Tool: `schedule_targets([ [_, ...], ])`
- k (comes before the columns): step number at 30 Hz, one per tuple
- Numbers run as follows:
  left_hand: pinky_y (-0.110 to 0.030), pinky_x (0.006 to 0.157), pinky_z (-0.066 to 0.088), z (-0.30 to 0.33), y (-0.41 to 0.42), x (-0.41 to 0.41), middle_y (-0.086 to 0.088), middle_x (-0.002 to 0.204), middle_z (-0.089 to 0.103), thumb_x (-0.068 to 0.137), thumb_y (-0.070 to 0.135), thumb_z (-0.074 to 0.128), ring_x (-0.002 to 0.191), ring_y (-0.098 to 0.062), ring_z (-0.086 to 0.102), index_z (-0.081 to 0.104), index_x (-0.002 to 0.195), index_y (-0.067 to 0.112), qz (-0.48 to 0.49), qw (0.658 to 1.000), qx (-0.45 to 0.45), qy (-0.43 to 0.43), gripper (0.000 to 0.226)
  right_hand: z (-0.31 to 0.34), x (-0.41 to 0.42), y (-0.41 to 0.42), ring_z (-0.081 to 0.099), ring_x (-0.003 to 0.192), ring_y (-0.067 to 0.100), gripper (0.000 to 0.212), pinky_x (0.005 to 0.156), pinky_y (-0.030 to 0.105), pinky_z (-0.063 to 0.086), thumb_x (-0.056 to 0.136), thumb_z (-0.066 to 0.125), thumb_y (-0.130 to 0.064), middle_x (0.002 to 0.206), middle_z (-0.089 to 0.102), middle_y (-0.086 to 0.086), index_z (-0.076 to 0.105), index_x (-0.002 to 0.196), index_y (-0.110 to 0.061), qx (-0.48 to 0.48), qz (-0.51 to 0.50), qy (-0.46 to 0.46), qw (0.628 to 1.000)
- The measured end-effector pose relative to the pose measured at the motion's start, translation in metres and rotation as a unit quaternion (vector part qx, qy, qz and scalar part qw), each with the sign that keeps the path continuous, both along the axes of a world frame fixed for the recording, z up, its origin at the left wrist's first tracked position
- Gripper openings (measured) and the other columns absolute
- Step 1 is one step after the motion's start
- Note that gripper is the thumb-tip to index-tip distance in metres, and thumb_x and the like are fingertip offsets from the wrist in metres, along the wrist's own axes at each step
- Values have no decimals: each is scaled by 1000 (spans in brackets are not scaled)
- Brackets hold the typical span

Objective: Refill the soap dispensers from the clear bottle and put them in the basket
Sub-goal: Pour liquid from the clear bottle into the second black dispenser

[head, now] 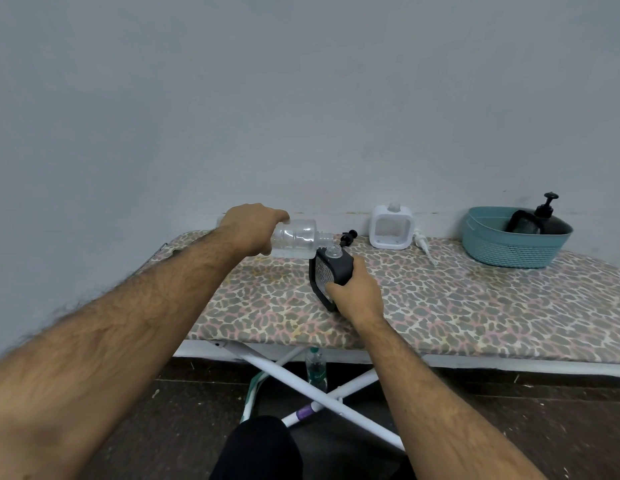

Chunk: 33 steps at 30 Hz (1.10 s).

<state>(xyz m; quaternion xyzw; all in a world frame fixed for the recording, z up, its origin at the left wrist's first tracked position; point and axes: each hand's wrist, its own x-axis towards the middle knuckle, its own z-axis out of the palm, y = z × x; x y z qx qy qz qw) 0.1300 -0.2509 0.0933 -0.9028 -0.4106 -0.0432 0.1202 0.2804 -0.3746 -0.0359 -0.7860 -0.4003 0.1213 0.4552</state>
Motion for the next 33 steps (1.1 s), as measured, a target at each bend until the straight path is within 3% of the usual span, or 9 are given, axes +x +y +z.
schedule_targets([
  [33, -29, 69, 42, 2, -3, 2, 5, 124, 65, 82, 16, 76, 104, -17, 62, 44, 142, 34, -1, 1000, 8, 0, 71, -2, 2, 2, 63, 85, 19, 47, 72, 36, 56, 83, 70, -32, 98, 65, -5, 46, 123, -23, -1, -2, -3, 1000],
])
